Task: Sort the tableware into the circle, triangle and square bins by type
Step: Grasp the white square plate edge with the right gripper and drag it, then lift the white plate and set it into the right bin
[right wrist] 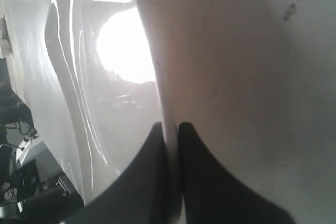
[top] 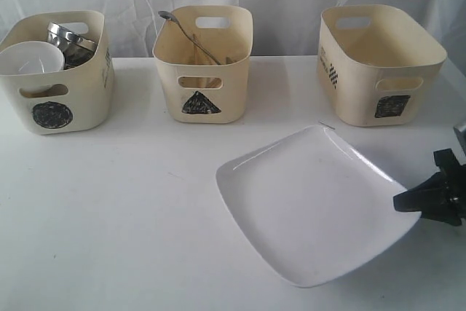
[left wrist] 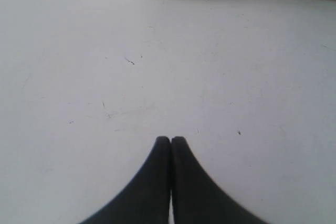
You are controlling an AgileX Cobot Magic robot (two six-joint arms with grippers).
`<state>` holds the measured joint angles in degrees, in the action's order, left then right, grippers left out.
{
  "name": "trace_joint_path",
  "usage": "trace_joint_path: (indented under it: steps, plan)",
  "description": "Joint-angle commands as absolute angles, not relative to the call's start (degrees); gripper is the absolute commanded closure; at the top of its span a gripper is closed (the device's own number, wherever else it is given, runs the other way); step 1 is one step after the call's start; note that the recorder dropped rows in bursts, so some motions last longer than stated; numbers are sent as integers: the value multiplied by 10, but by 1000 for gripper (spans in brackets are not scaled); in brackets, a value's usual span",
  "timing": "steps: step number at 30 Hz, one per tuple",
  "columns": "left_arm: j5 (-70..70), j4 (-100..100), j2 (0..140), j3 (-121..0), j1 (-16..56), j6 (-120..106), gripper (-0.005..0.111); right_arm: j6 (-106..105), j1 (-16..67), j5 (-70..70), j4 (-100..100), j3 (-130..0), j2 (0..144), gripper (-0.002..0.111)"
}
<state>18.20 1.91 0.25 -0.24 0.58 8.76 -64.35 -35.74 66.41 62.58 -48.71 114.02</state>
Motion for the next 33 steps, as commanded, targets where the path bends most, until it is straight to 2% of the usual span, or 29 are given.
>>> trace_joint_path:
  steps: [1,9,13,18,21,24,29,33]
  plan:
    - [200,25,0,0,7,86,107,-603,-314,700,603,-486,1104,108]
    - [200,25,0,0,7,86,107,-562,-187,700,677,-486,959,108]
    - [200,25,0,0,7,86,107,-539,-185,700,814,-521,912,108]
    - [200,25,0,0,7,86,107,-489,-196,700,860,-672,905,108]
    - [200,25,0,0,7,86,107,-446,-216,549,861,-785,910,108]
    - [200,25,0,0,7,86,107,-430,-251,473,853,-859,941,108]
    - [200,25,0,0,7,86,107,-440,-287,331,836,-895,969,108]
    - [200,25,0,0,7,86,107,-488,-292,250,735,-896,969,108]
